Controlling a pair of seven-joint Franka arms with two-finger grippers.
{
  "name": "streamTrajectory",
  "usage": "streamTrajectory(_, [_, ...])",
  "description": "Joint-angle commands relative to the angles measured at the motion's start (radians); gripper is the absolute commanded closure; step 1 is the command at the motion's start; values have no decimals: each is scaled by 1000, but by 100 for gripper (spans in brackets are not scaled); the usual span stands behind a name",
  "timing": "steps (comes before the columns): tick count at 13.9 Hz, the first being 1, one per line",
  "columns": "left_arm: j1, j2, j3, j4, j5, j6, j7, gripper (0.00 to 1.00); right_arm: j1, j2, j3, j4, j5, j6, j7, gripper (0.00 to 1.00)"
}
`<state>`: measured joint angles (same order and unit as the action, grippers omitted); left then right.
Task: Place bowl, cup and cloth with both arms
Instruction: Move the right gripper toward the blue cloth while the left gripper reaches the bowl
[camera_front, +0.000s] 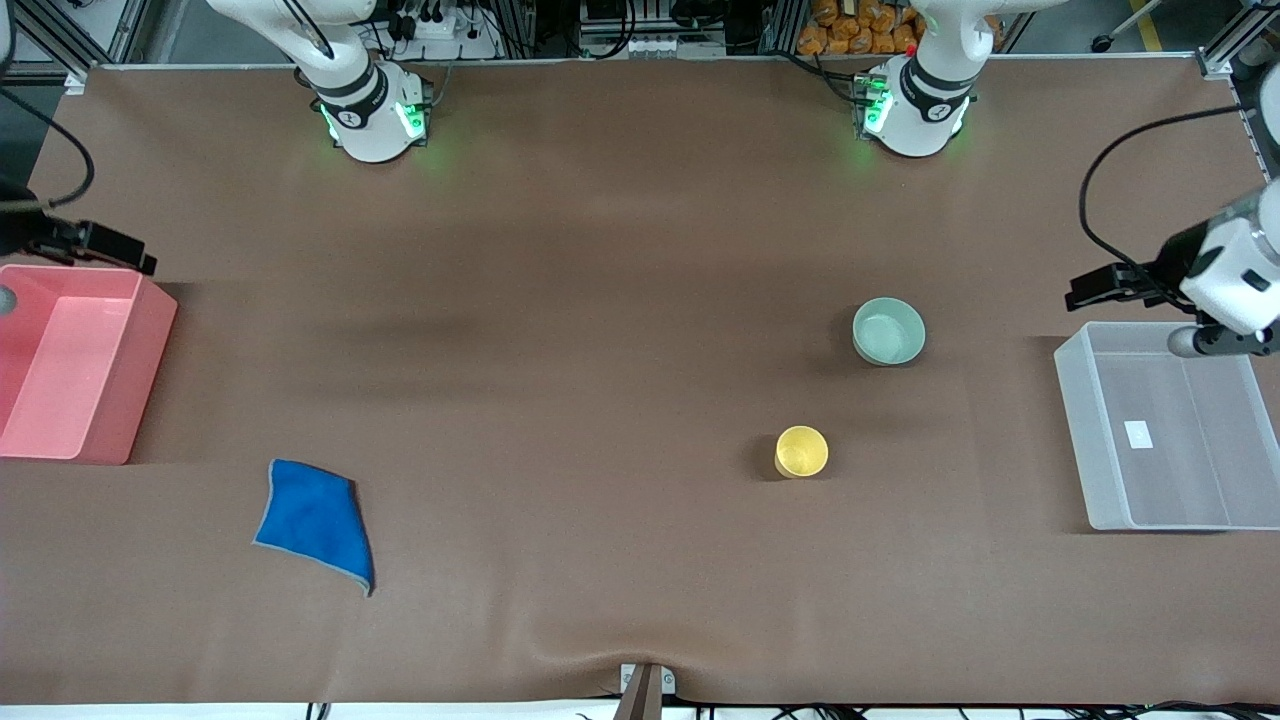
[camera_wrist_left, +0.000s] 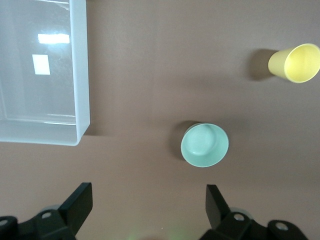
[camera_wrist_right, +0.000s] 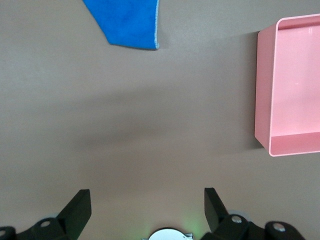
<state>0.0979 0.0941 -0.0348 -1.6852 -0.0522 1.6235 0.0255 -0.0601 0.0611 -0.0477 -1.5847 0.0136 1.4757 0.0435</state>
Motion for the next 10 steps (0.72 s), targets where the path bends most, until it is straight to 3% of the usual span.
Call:
streamTrajectory(1, [26,-7,-8,-54,-28,42,51,0,-33,100,3,14,0,43,-4,0])
streamTrajectory(5, [17,-30,-19,-227,-28,212,51,0,-40,219,3,15,0,150,-4,0])
streamTrajectory(10, [20,-63,-59,-346,-31,254,44,0,-40,316,3,20,0,278,-4,0])
